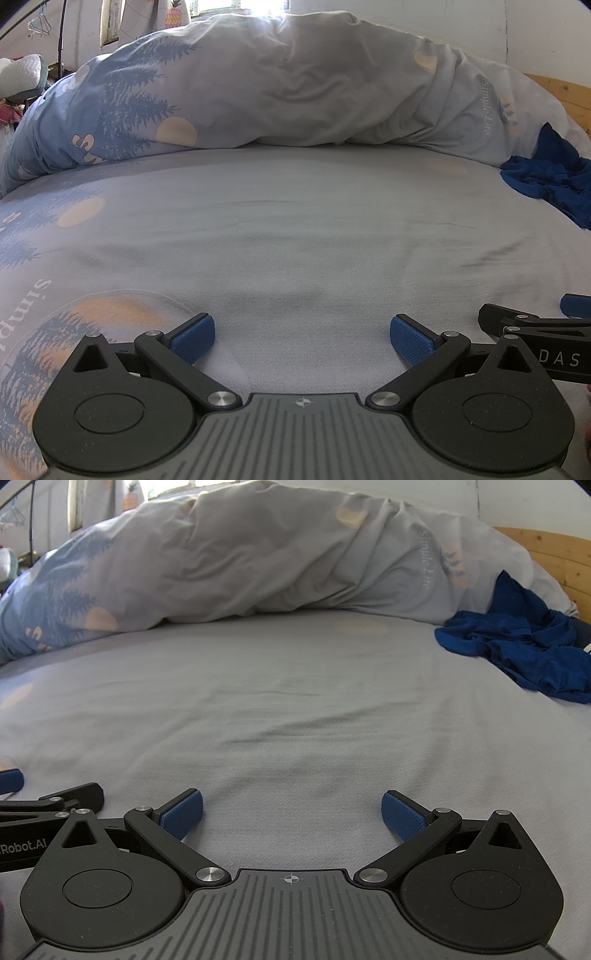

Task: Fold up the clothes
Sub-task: 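Move both grippers toward the crumpled dark blue T-shirt by the headboard, then close the right gripper on an edge of the blue T-shirt, then lower the left gripper onto the T-shirt and close on another edge while the right gripper holds, then pull the T-shirt away from the headboard with both grippers holding it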

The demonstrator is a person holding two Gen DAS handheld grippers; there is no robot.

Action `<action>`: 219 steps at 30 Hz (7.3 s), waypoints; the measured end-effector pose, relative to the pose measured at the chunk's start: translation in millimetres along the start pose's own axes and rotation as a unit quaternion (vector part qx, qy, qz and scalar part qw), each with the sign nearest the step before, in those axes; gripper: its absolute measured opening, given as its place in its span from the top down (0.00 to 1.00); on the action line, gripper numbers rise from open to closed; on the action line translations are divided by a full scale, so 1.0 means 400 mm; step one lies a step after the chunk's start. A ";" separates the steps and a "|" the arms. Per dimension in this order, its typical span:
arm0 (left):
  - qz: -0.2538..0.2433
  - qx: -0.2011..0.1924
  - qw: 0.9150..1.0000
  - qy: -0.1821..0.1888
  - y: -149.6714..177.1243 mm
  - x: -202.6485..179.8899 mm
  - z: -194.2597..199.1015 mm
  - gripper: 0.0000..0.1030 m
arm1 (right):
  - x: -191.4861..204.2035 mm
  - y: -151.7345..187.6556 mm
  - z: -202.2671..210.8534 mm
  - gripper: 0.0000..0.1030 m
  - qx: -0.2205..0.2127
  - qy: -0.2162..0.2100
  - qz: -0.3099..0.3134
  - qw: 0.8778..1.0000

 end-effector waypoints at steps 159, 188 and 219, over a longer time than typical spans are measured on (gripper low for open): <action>0.164 0.144 0.966 0.137 -0.037 0.188 0.025 0.00 | -0.256 -0.231 0.276 0.91 -0.059 0.119 0.062 0.989; -0.061 0.079 0.966 0.240 -0.018 -0.093 0.161 0.47 | -0.271 -0.001 0.244 0.42 0.031 0.058 0.046 0.997; -0.238 -0.048 0.901 0.359 0.069 -0.053 0.458 0.48 | -0.378 0.215 0.758 0.97 0.023 0.160 -0.115 0.980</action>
Point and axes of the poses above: each gripper's, at about its wrist camera, not at the fingertips, and z roughly against the way its jaws point, x to its left, y to its underside, the point moved 7 cm from there along -z, roughly the way its jaws point, and after that the axes turned 15 degrees about -y, right-handed, at the moved point
